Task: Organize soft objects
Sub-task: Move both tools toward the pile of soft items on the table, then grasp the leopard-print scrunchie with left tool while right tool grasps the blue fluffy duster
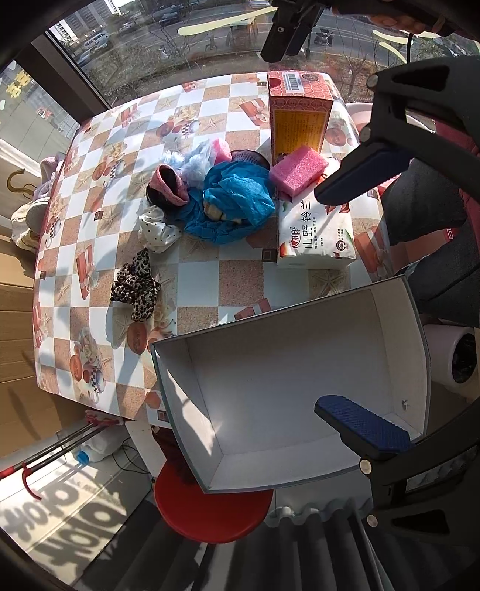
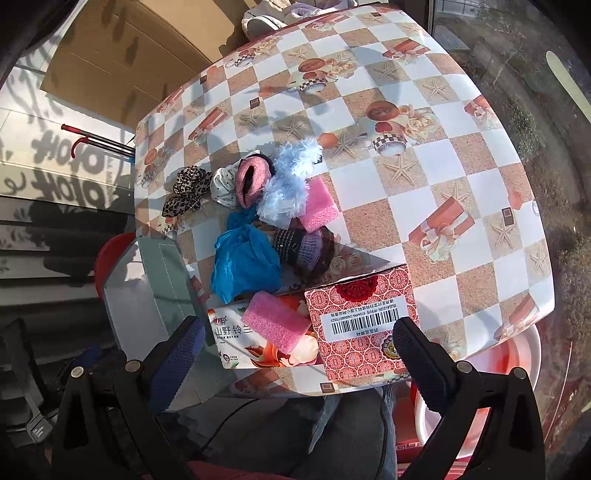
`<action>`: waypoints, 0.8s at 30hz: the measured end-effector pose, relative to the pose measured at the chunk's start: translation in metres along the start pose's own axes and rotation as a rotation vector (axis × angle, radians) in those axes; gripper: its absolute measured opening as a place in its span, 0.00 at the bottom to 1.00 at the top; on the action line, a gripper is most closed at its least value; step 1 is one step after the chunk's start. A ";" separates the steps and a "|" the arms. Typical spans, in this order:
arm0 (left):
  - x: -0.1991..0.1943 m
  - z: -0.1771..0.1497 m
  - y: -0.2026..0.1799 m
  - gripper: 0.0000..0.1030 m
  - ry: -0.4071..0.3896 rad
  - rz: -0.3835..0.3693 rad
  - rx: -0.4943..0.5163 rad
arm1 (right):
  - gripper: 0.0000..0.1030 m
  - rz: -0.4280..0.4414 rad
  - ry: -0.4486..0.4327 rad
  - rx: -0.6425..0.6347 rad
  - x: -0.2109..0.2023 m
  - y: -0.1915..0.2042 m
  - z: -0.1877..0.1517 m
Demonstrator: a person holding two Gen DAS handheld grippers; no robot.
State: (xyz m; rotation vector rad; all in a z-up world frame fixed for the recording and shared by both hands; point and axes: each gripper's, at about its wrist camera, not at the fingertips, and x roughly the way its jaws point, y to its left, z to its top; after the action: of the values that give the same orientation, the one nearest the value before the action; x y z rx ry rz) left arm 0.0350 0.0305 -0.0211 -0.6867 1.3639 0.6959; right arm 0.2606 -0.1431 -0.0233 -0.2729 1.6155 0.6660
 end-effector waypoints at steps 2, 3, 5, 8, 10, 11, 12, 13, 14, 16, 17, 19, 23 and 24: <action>0.003 0.012 -0.003 1.00 -0.005 0.014 0.006 | 1.00 -0.017 0.004 0.010 0.004 -0.011 0.008; 0.004 0.019 -0.004 1.00 -0.008 0.022 0.009 | 1.00 -0.023 0.006 0.011 0.006 -0.016 0.017; 0.009 0.036 -0.007 1.00 -0.016 0.038 0.014 | 1.00 -0.044 0.021 0.007 0.012 -0.023 0.026; 0.022 0.064 -0.014 1.00 -0.016 0.057 0.024 | 1.00 -0.077 0.056 -0.022 0.025 -0.031 0.041; 0.036 0.082 -0.018 1.00 -0.001 0.045 0.024 | 1.00 -0.087 0.086 -0.047 0.035 -0.034 0.050; 0.044 0.092 -0.019 1.00 0.008 0.048 0.018 | 1.00 -0.089 0.102 -0.055 0.041 -0.035 0.053; 0.051 0.101 -0.019 1.00 0.012 0.041 0.010 | 1.00 -0.092 0.122 -0.064 0.047 -0.036 0.058; 0.058 0.110 -0.019 1.00 0.017 0.039 -0.003 | 1.00 -0.099 0.140 -0.075 0.053 -0.036 0.064; 0.065 0.120 -0.018 1.00 0.020 0.041 -0.017 | 1.00 -0.104 0.154 -0.084 0.060 -0.037 0.068; 0.076 0.140 -0.018 1.00 -0.007 0.050 -0.040 | 1.00 -0.101 0.185 -0.095 0.073 -0.038 0.078; 0.086 0.149 -0.017 1.00 -0.005 0.057 -0.050 | 1.00 -0.095 0.196 -0.095 0.079 -0.037 0.084; 0.102 0.166 -0.017 1.00 0.002 0.077 -0.068 | 1.00 -0.084 0.211 -0.107 0.090 -0.034 0.097; 0.140 0.192 -0.016 1.00 0.031 0.090 -0.107 | 1.00 -0.076 0.223 -0.167 0.112 -0.015 0.121; 0.153 0.194 -0.017 1.00 0.060 0.082 -0.116 | 1.00 -0.069 0.230 -0.181 0.119 -0.010 0.125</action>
State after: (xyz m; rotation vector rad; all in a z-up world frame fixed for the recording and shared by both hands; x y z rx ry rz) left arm 0.1809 0.1778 -0.1564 -0.7523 1.4208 0.8308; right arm 0.3497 -0.0570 -0.1445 -0.5524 1.7572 0.7495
